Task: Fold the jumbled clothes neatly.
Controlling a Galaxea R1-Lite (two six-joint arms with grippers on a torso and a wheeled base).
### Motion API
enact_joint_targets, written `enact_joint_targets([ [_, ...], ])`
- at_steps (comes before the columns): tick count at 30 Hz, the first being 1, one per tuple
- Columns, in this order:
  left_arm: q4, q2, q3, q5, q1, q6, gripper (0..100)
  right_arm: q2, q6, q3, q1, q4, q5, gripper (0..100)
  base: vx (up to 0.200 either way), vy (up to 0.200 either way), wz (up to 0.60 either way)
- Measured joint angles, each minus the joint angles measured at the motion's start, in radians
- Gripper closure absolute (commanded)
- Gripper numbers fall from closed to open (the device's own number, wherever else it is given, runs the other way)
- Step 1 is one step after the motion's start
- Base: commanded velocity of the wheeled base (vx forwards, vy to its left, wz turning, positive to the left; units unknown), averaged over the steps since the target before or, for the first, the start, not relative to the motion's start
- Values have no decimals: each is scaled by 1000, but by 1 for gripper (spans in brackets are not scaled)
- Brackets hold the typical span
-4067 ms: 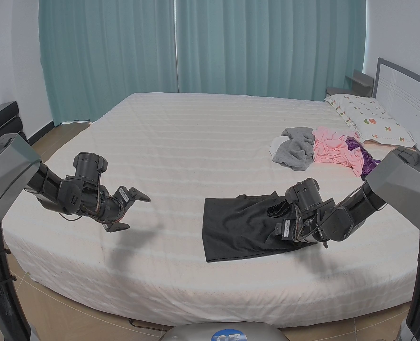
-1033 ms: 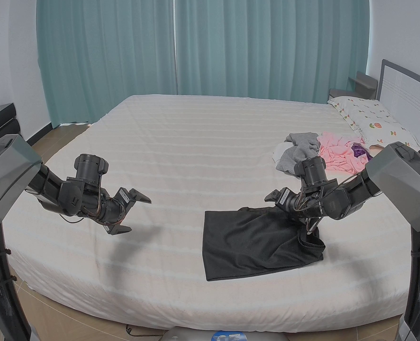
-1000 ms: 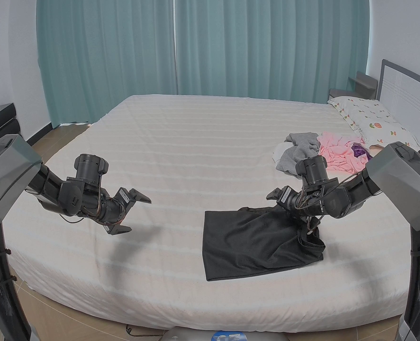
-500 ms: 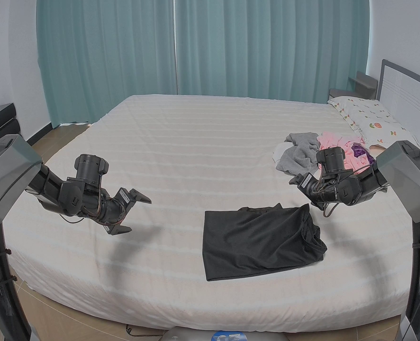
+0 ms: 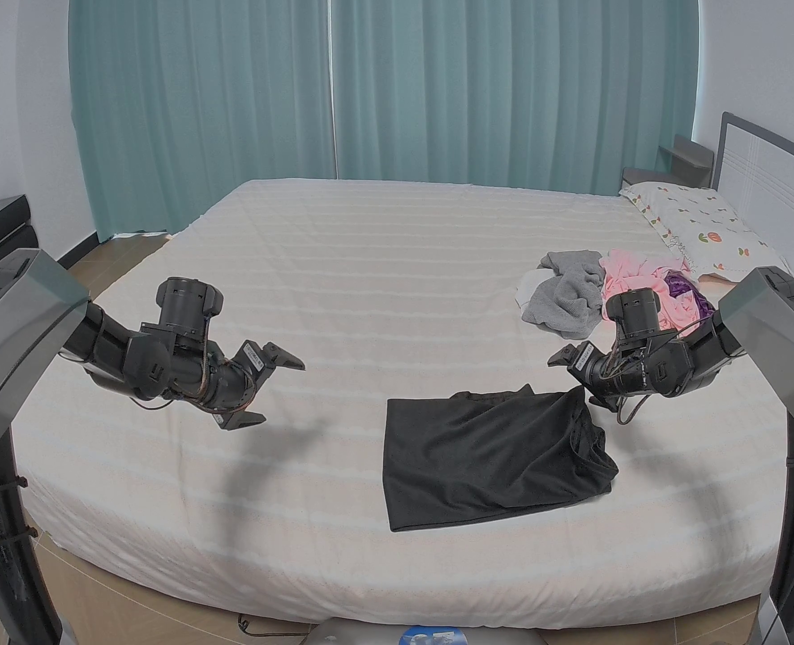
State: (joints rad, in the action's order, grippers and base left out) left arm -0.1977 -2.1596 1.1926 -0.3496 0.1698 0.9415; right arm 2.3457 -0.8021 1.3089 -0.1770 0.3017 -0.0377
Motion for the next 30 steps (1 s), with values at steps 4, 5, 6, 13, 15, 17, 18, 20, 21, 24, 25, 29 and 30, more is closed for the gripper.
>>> enact_joint_targets([
  [4,5,-16,52,1,39,1,0,2,-4,-3,2,0,-10,100,0,0,0],
  [5,5,-21,61,2,47,1,0,3,-4,-4,3,-1,-11,100,0,0,0],
  [6,6,-26,72,3,57,1,0,4,-5,-5,4,-1,-11,100,0,0,0],
  [13,1,-92,138,77,124,0,0,7,-7,-13,15,-2,-15,100,0,0,0],
  [15,3,-117,165,94,141,0,0,7,-9,-16,17,0,-15,100,0,0,0],
  [17,4,-142,191,104,160,0,0,5,-12,-17,19,2,-15,100,0,0,0],
  [18,5,-155,204,107,171,0,0,5,-16,-17,19,6,-16,100,0,0,0],
  [20,5,-181,227,110,190,-1,0,3,-25,-18,19,30,-15,100,0,0,0],
  [21,5,-193,239,110,199,-2,0,2,-29,-19,19,47,-15,100,0,0,0],
  [24,5,-226,280,110,216,-3,0,0,-35,-27,19,78,-14,100,0,0,0],
  [25,5,-238,296,110,218,-4,0,0,-36,-31,19,87,-14,100,0,0,0],
  [29,6,-282,354,111,221,-3,0,-1,-37,-49,17,121,-14,100,0,0,0],
  [30,6,-292,365,111,224,-3,0,-2,-37,-52,17,126,-14,100,0,0,0],
])
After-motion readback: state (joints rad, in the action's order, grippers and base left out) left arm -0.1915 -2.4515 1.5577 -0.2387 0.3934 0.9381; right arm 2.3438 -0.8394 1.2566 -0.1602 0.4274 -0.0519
